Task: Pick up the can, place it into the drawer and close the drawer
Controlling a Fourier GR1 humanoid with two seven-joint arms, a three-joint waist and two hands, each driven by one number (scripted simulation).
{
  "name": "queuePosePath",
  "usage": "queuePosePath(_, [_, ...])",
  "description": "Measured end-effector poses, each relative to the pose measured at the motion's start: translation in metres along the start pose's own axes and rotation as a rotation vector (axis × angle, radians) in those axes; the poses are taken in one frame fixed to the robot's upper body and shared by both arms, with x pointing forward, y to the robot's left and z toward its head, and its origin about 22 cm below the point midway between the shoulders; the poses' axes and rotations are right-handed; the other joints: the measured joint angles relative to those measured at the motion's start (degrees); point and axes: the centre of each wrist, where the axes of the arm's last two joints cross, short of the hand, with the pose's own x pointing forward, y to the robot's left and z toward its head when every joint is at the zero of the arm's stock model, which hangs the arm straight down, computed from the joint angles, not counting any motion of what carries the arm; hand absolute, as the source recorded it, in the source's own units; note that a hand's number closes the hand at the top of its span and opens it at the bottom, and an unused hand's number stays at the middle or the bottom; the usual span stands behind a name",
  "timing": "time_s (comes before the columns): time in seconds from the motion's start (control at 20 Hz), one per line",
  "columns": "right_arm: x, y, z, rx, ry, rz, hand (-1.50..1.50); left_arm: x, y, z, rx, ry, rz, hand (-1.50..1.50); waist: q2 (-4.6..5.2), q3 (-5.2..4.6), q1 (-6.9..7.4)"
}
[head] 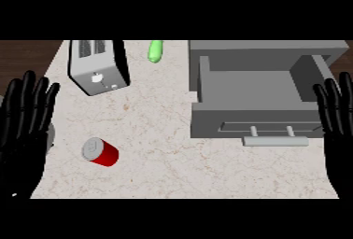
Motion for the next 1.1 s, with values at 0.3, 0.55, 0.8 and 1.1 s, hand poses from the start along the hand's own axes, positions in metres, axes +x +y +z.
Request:
queuePosePath(0.3, [0.003, -0.003, 0.003, -0.02, 0.011, 0.01, -1.5, 0.013, 0.002, 0.02, 0.307, 0.043, -0.179, -1.5, 0.62, -0.65, 1.03])
queuePosePath(0.55, [-0.014, -0.017, 0.016, -0.112, 0.203, 0.034, -1.5, -0.003, 0.011, 0.049, 0.672, 0.296, -0.214, -1.5, 1.17, -0.83, 1.4])
queuePosePath(0.8, [-0.014, -0.017, 0.017, -0.141, 0.285, 0.039, -1.5, 0.006, -0.015, 0.065, 0.846, 0.398, -0.218, -1.5, 1.12, -0.86, 0.62])
queuePosePath(1.1, [-0.016, -0.023, 0.021, -0.148, 0.308, 0.041, -1.5, 0.021, -0.046, 0.065, 0.891, 0.413, -0.238, -1.5, 1.14, -0.89, 0.05])
